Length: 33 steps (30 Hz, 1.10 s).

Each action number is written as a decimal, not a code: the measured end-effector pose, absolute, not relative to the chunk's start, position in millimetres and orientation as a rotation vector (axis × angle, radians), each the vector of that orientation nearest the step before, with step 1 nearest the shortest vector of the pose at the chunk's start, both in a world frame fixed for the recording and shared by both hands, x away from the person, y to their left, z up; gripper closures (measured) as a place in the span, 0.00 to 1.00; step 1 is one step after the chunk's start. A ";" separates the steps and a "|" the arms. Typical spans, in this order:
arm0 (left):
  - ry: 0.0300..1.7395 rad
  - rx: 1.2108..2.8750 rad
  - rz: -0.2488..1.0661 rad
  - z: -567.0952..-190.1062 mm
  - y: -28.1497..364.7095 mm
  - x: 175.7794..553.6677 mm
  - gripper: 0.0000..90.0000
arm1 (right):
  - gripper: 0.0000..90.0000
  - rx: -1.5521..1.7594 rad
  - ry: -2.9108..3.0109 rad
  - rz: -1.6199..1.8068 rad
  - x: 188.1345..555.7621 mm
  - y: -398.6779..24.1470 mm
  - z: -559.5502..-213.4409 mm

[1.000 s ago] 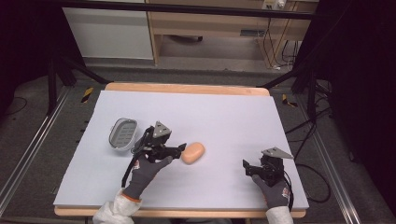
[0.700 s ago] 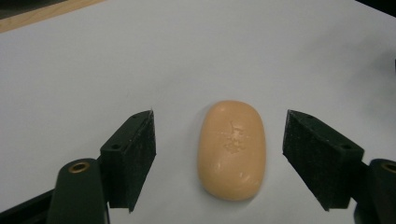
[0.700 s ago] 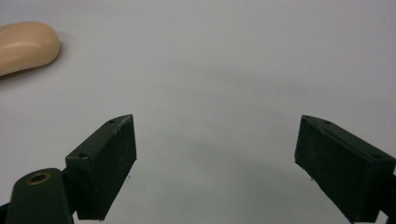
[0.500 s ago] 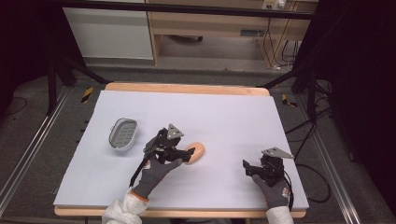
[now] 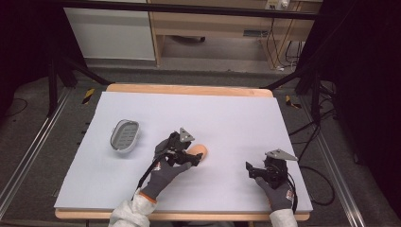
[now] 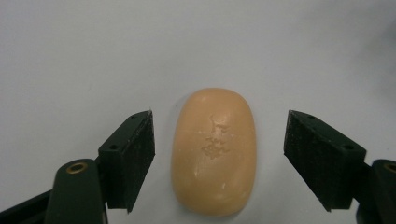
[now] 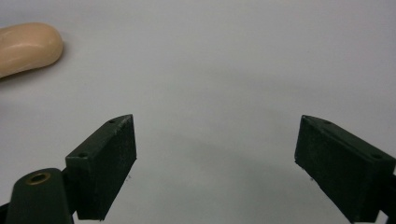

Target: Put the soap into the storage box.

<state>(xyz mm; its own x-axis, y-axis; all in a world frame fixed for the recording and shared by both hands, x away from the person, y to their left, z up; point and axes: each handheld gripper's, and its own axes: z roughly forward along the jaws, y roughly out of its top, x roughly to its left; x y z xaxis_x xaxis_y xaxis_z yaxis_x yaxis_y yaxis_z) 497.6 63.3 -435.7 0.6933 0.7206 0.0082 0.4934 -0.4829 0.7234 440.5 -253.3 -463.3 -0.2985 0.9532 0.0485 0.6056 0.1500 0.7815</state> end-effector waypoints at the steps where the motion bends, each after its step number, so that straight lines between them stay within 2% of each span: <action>1: 0.926 2.184 0.401 -436.9 62.0 498.2 0.27 | 0.14 1.482 1.970 0.993 440.6 -253.3 -463.4; 17: 0.941 2.284 0.396 -458.2 47.7 511.0 0.27 | 0.14 1.483 1.986 0.993 440.9 -252.6 -464.0; 33: 0.938 2.328 0.353 -470.2 45.1 518.1 0.34 | 0.14 1.485 1.989 0.992 441.2 -252.7 -464.4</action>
